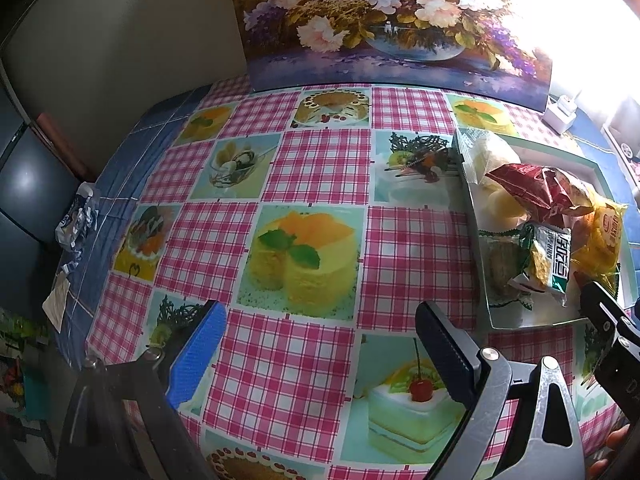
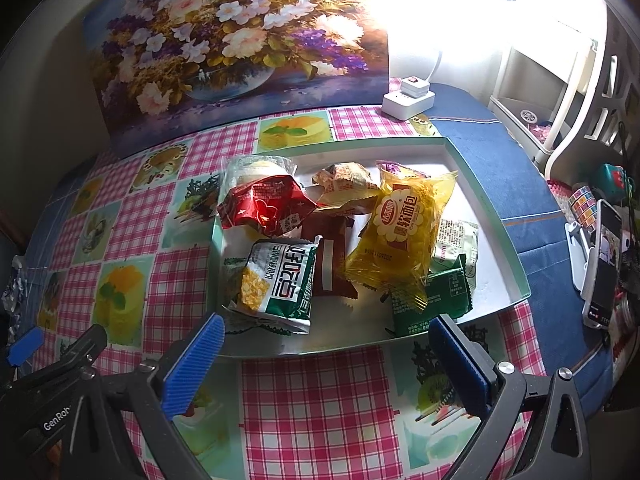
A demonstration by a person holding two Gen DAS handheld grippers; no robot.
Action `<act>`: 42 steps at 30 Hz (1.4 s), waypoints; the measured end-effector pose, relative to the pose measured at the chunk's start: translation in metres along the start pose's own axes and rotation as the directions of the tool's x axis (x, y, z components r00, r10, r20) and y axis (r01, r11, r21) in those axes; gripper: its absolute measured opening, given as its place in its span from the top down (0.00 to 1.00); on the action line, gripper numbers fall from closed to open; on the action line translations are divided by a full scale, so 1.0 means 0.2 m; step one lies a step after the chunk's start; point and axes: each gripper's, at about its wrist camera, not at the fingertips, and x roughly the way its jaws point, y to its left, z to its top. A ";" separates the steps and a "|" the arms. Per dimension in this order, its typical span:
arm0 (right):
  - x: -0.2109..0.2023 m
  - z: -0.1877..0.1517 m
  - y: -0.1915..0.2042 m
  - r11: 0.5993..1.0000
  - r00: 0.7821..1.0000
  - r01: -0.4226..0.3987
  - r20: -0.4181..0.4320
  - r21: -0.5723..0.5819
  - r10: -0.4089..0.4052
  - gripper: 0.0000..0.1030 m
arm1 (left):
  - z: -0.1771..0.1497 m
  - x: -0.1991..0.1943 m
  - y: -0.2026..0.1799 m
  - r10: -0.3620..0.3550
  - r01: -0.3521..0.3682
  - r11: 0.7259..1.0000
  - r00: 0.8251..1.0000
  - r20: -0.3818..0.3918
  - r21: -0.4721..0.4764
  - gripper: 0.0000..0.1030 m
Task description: Organize snacks
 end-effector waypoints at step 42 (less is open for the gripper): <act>0.01 0.00 0.01 1.000 1.000 0.002 -0.002 0.001 -0.002 0.00 | 0.00 0.00 0.01 -0.001 0.001 1.000 1.000 0.002 -0.017 0.07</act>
